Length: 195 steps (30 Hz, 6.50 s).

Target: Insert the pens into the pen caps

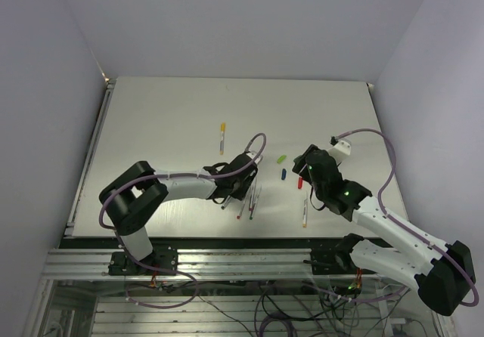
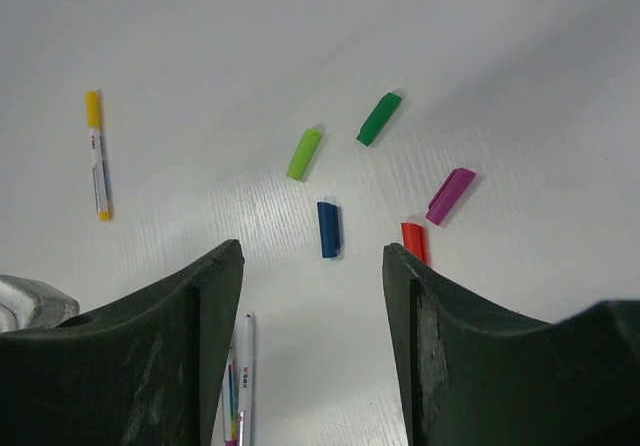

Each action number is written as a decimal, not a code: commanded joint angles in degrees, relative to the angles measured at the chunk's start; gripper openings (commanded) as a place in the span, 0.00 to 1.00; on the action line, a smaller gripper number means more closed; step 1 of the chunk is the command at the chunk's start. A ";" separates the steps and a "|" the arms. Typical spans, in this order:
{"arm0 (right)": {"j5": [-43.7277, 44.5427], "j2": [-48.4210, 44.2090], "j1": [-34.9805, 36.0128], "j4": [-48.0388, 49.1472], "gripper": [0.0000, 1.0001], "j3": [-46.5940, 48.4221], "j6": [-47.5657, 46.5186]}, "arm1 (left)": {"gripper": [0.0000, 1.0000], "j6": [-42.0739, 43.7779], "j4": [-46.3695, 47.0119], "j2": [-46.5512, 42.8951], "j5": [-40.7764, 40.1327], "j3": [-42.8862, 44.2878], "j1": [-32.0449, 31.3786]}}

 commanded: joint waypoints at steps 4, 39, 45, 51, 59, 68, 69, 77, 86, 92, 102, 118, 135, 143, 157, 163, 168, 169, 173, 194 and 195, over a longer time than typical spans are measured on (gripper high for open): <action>0.50 -0.54 -0.22 -0.24 0.58 -0.73 2.11 | 0.47 -1.01 -9.90 1.77 1.81 -0.81 1.85; -6.16 15.55 -0.23 -1.81 0.43 5.03 -8.52 | 0.07 -11.01 -11.49 -6.44 5.88 -1.10 3.03; -9.39 22.69 -0.23 0.53 0.41 8.48 -10.46 | 0.07 -13.27 -11.72 -16.46 5.44 -3.13 3.07; -11.31 30.97 -0.20 0.06 0.41 13.13 -10.96 | 0.07 -15.06 -10.70 -24.27 7.02 -6.65 3.13; -9.37 36.99 -0.31 -1.89 0.41 17.15 -10.19 | 0.07 -17.84 -9.16 -30.25 8.09 -10.74 3.12; -7.88 41.36 -0.57 -3.58 0.40 18.68 -9.33 | 0.07 -18.16 -9.92 -34.39 6.52 -11.65 3.14; -7.87 41.78 -0.64 -3.63 0.40 18.68 -9.22 | 0.07 -18.13 -10.05 -34.80 6.44 -11.57 3.10; -7.36 43.22 -0.90 -2.57 0.40 18.15 -8.99 | 0.07 -18.00 -9.85 -36.60 6.93 -12.20 3.08; -7.34 45.23 -2.10 -1.55 0.39 18.21 -10.04 | 0.07 -18.08 -9.84 -36.94 7.44 -12.26 3.11; -7.39 46.77 -2.52 -1.30 0.34 17.81 -9.71 | 0.07 -18.27 -10.17 -37.08 7.14 -12.26 3.10; -10.94 45.39 -2.60 -2.70 0.00 14.43 -6.29 | 0.07 -18.36 -10.22 -36.63 7.06 -11.86 3.10; -23.95 19.03 -2.50 14.28 0.00 9.20 -14.20 | 0.07 -16.96 1.84 -37.23 10.90 -13.28 3.07; -34.12 5.07 -2.29 45.63 0.00 -1.09 -7.68 | 0.07 -15.78 19.76 -33.36 15.26 -9.23 2.85; -34.40 6.48 -2.31 50.10 0.00 0.46 -6.79 | 0.07 -16.64 22.62 -34.61 16.70 -9.10 2.81; -34.21 8.09 -0.22 55.43 0.00 -3.55 -2.32 | 0.07 -18.64 26.65 -35.05 16.87 -10.92 2.88; -32.71 8.12 0.95 56.50 0.00 -4.12 -2.21 | 0.07 -18.82 26.55 -34.97 17.12 -10.99 2.88; -31.08 7.43 1.09 55.85 0.00 -3.77 -3.28 | 0.07 -18.50 26.39 -35.29 17.79 -11.49 2.87; -30.69 7.23 1.09 55.50 0.00 -3.55 -3.50 | 0.07 -18.41 26.36 -35.33 17.87 -11.66 2.85; -30.15 6.62 1.05 55.38 0.00 -3.14 -4.19 | 0.07 -18.63 26.24 -36.24 16.99 -13.02 2.89; -32.22 6.50 1.13 56.46 0.00 -4.70 -1.83 | 0.07 -18.68 26.95 -35.38 15.67 -12.92 2.83; -32.33 6.50 1.12 56.46 0.00 -4.89 -1.68 | 0.07 -18.61 26.82 -35.38 15.45 -12.88 2.82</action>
